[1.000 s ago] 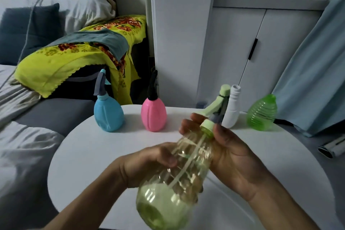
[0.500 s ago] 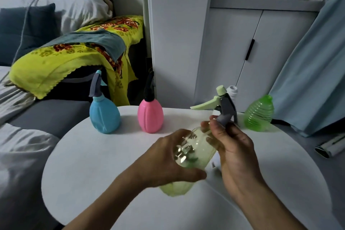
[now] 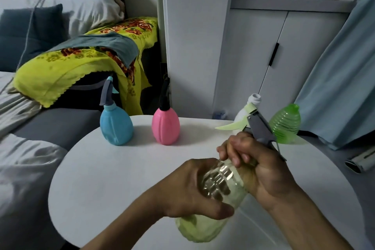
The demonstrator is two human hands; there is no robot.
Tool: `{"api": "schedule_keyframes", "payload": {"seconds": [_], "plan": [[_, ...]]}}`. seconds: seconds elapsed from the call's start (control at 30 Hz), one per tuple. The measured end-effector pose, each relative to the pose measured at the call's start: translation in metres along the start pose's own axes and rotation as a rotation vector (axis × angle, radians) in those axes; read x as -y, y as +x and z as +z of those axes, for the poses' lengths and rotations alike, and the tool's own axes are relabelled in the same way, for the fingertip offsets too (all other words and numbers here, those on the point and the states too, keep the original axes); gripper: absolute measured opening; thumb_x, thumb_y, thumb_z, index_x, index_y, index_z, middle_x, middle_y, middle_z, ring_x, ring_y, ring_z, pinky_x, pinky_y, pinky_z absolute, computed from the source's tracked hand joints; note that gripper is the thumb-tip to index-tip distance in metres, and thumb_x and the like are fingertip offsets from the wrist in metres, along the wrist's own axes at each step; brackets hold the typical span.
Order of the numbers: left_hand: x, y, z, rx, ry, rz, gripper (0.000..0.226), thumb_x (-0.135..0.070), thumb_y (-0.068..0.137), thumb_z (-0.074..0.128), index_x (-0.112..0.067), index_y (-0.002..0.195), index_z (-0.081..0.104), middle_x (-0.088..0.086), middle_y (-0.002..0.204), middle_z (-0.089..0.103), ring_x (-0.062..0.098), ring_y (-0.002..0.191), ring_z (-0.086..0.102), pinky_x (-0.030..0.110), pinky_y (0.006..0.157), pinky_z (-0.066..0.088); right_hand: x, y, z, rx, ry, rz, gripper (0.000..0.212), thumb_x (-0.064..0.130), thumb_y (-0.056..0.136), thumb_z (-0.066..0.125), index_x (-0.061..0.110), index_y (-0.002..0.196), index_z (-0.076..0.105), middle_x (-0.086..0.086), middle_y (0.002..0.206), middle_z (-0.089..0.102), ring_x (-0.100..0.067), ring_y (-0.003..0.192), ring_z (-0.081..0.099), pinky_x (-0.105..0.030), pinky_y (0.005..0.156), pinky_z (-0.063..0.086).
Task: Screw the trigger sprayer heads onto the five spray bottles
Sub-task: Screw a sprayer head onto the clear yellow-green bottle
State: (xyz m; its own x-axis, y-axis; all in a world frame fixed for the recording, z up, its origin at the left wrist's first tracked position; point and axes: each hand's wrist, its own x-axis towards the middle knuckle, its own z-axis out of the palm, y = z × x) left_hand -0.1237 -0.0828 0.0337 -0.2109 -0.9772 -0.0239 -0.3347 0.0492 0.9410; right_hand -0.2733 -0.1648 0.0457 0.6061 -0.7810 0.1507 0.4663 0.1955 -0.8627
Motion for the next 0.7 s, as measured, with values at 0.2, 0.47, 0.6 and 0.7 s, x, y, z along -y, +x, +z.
{"api": "schedule_keyframes", "payload": {"seconds": [0.2, 0.47, 0.6, 0.7], "plan": [[0.0, 0.001, 0.013, -0.172, 0.128, 0.054, 0.043, -0.029, 0.065, 0.083, -0.021, 0.101, 0.062, 0.0, 0.088, 0.069, 0.02, 0.077, 0.066, 0.044, 0.071, 0.055, 0.002, 0.001, 0.005, -0.159, -0.12, -0.085, 0.04, 0.011, 0.076, 0.064, 0.018, 0.041, 0.046, -0.004, 0.044, 0.046, -0.022, 0.057, 0.057, -0.025, 0.064, 0.053], [0.004, 0.008, 0.026, -0.441, 0.519, 0.097, 0.074, -0.051, 0.057, 0.082, -0.034, 0.123, 0.052, -0.016, 0.108, 0.066, 0.008, 0.091, 0.061, 0.031, 0.078, 0.053, -0.014, 0.003, 0.004, -0.414, -0.041, -0.222, 0.043, 0.013, 0.085, 0.071, 0.016, 0.049, 0.048, -0.005, 0.052, 0.057, -0.022, 0.06, 0.062, -0.035, 0.068, 0.054], [-0.005, 0.007, 0.004, -0.203, 0.28, 0.06, 0.059, -0.029, 0.06, 0.086, -0.026, 0.113, 0.06, -0.003, 0.096, 0.071, 0.02, 0.084, 0.067, 0.041, 0.073, 0.055, -0.001, 0.001, -0.001, -0.083, -0.023, -0.025, 0.042, 0.039, 0.067, 0.088, 0.014, 0.055, 0.056, -0.012, 0.064, 0.067, -0.028, 0.073, 0.069, -0.037, 0.072, 0.057], [-0.004, 0.006, 0.007, -0.123, 0.192, 0.011, 0.05, -0.021, 0.064, 0.086, -0.023, 0.107, 0.061, 0.002, 0.093, 0.07, 0.024, 0.084, 0.066, 0.045, 0.076, 0.055, -0.003, 0.002, 0.003, -0.145, -0.02, 0.01, 0.041, 0.028, 0.072, 0.083, 0.016, 0.048, 0.052, -0.009, 0.056, 0.062, -0.027, 0.067, 0.069, -0.035, 0.068, 0.056]]}}
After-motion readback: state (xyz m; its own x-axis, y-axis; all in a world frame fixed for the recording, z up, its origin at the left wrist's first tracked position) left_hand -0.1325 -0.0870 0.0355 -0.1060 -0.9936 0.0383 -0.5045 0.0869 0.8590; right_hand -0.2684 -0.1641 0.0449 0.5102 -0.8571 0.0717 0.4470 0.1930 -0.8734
